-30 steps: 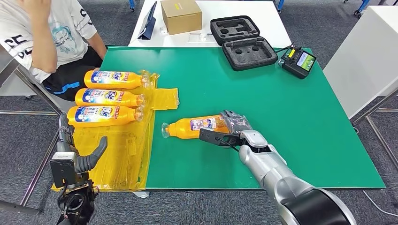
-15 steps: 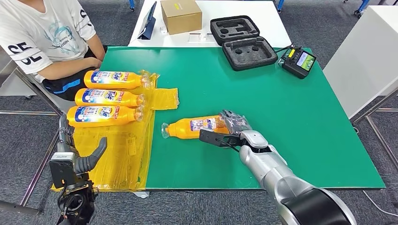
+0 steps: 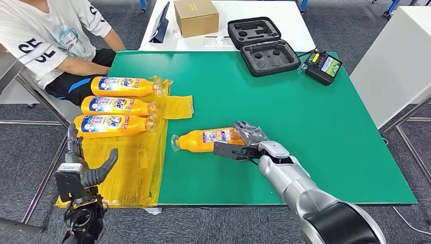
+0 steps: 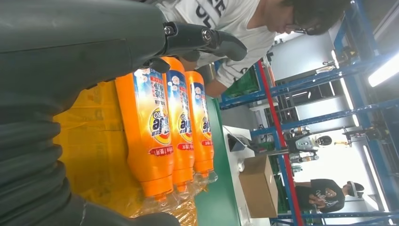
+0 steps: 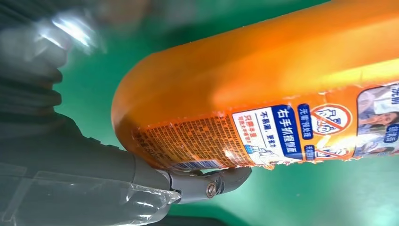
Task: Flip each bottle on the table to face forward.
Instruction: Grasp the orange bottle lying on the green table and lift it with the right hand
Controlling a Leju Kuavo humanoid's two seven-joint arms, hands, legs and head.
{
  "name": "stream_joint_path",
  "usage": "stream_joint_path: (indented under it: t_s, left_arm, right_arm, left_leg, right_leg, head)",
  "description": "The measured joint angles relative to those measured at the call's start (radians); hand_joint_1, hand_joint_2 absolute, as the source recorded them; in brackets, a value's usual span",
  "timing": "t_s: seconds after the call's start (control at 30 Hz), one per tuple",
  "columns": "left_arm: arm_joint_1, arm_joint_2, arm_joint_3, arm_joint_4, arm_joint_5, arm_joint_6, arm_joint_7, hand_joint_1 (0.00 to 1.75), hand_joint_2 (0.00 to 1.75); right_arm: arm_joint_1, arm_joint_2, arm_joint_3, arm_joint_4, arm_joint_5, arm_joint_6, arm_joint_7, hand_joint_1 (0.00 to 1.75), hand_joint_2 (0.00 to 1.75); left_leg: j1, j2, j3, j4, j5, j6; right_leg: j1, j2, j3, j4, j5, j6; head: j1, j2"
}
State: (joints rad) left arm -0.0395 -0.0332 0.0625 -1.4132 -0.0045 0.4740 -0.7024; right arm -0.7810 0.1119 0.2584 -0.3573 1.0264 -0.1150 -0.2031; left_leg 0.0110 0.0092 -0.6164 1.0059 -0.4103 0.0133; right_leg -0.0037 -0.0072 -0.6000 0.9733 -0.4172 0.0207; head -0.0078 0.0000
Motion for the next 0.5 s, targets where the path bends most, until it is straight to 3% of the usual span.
stream_joint_path:
  t_s: [0.13,0.5]
  left_arm:
    - [-0.007,0.000,0.002,0.013,0.012,-0.006,0.000,0.00,1.75]
    - [-0.019,-0.004,0.020,0.037,0.028,-0.017,0.000,0.00,1.75]
  right_arm:
    - [-0.009,0.002,-0.001,0.006,-0.007,0.026,-0.010,1.73,1.75]
    - [-0.026,0.007,-0.001,0.014,-0.007,0.062,-0.012,1.71,1.75]
  left_leg:
    - [0.000,0.000,0.000,0.000,0.000,0.000]
    - [0.000,0.000,0.000,0.000,0.000,0.000]
  right_leg:
    - [0.000,0.000,0.000,0.000,0.000,0.000]
    - [0.000,0.000,0.000,0.000,0.000,0.000]
  head:
    - [0.000,0.000]
    - [0.000,0.000]
